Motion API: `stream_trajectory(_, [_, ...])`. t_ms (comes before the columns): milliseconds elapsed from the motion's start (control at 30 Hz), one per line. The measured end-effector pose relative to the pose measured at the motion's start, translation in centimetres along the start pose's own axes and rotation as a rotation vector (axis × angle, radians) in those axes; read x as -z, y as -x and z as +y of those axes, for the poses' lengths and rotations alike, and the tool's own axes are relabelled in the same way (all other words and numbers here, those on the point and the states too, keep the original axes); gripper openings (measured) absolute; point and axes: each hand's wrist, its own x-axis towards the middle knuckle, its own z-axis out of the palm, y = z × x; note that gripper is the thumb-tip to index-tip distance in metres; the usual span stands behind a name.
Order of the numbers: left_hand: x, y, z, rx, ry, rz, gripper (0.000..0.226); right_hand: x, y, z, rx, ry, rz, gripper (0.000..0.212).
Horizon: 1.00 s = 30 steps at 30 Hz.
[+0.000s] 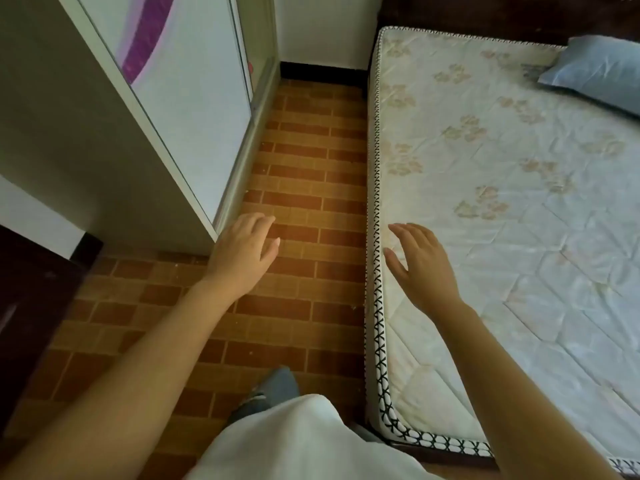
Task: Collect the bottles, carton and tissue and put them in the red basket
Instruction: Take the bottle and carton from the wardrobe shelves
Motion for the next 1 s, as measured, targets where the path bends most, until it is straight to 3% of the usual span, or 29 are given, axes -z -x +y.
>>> stream_trajectory(300, [-0.3,-9.9,-3.1,-0.055,-0.039,0.024,0.046,-2.1,-9.5,-0.2,0.012,0.038,-0.028,0.054])
stream_trajectory(600, [2.0,-25.8,-7.0,-0.081,0.007,0.018,0.045,-3.7,-25.4,-0.6,-0.06,0.043,-0.026,0.04])
stream_trajectory(833, [3.0,-36.5,-8.9,-0.105,-0.002,0.003,0.046,-3.5,-35.0,0.6,-0.132,0.049,0.004,0.049])
stream_trajectory(1000, [2.4,-44.1,-9.4,-0.124,-0.01,-0.014,0.046,-4.0,-42.1,3.4,-0.138,0.066,0.006,0.042])
